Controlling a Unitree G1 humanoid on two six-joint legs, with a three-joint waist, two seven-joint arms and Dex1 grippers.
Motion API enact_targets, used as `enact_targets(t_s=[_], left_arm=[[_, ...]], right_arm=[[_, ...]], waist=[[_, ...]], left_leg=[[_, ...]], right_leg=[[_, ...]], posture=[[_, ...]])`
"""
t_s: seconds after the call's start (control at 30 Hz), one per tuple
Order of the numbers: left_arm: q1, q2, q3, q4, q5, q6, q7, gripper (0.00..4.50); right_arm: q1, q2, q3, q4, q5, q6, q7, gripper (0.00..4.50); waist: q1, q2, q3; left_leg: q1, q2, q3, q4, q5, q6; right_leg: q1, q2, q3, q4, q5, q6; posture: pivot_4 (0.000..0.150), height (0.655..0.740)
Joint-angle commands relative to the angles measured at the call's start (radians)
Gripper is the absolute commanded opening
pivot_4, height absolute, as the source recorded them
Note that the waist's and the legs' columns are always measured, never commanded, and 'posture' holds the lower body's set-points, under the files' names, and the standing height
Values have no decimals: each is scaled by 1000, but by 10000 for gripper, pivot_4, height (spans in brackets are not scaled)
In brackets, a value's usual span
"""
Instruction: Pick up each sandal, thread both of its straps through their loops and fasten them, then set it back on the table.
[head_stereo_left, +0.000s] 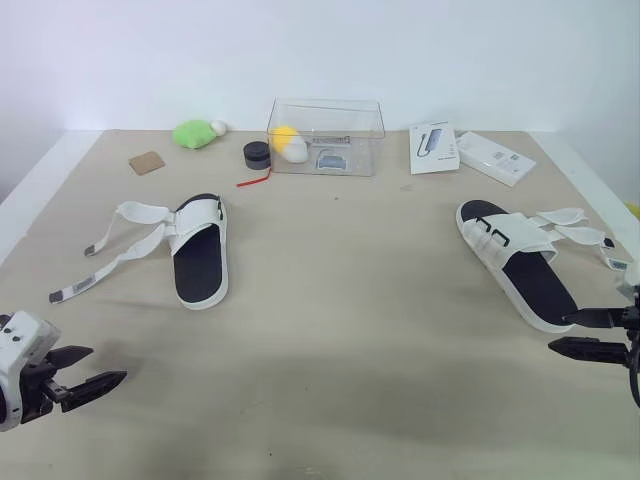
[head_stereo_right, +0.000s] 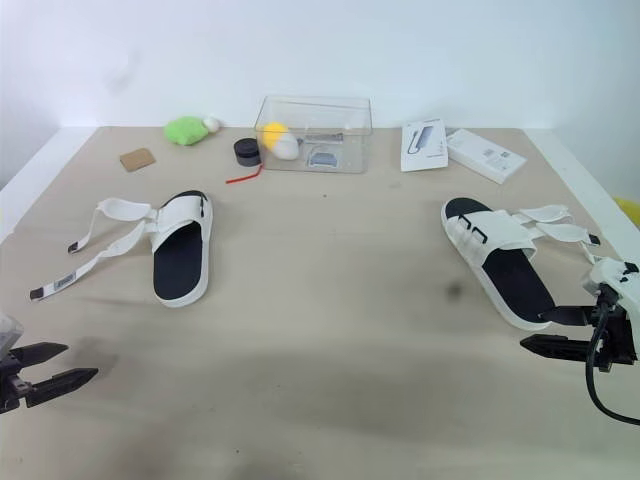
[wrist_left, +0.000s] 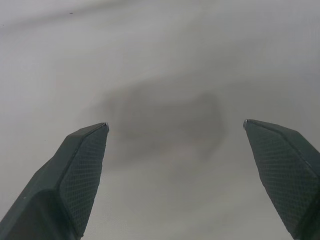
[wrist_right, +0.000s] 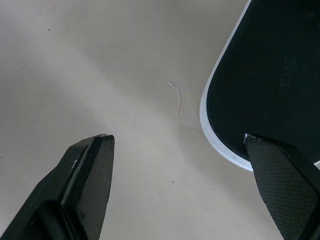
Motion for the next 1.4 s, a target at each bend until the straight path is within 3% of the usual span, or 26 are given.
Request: enact_targets(t_s=[0.03,0.7,0.9,1.0,1.17,1.3,1.4], left_arm=[[-4,2,16,-13,-6,-5,-4,45000],[-8,-3,22,-21,-13,4,1,45000],[-141,-18,38,-87,-146,86,50,45000],[-347,-72,-60,-170,-277,145,151,45000],[-589,-186,-308,-234,-318,180,271,45000],[-795,-369,-585,-191,-227,139,348,45000],[-898,-470,-703,-107,-157,87,357,45000]], right_arm=[[4,-14,8,-7,-10,11,13,44261],[12,-6,-8,-40,3,37,10,44261],[-59,48,-75,-118,88,97,-53,44261],[-150,137,-92,-163,48,3,-236,44261],[-184,218,-66,-226,-52,-180,-405,44261],[-241,223,14,-92,-297,-507,-635,44261],[-300,209,76,20,-429,-687,-763,44261]], waist=[[0,0,0],[0,0,0],[0,0,0],[0,0,0],[-1,-1,1],[-1,-2,1],[-2,-3,1]], left_leg=[[0,0,0,0,0,0],[0,2,0,0,0,0],[0,3,1,1,0,0],[1,5,1,2,0,0],[2,2,10,4,3,-2],[1,0,16,4,4,-1],[1,-2,21,5,4,0]], right_leg=[[0,0,0,0,0,0],[-1,2,1,0,1,-1],[-1,4,2,0,2,-1],[-1,6,5,0,6,-1],[-2,6,13,-1,12,6],[-4,4,19,-1,16,11],[-4,3,23,-2,18,13]], posture=[[1500,7400],[1500,7400],[1500,7400],[1500,7400],[1500,7400],[1500,7400],[1500,7400]])
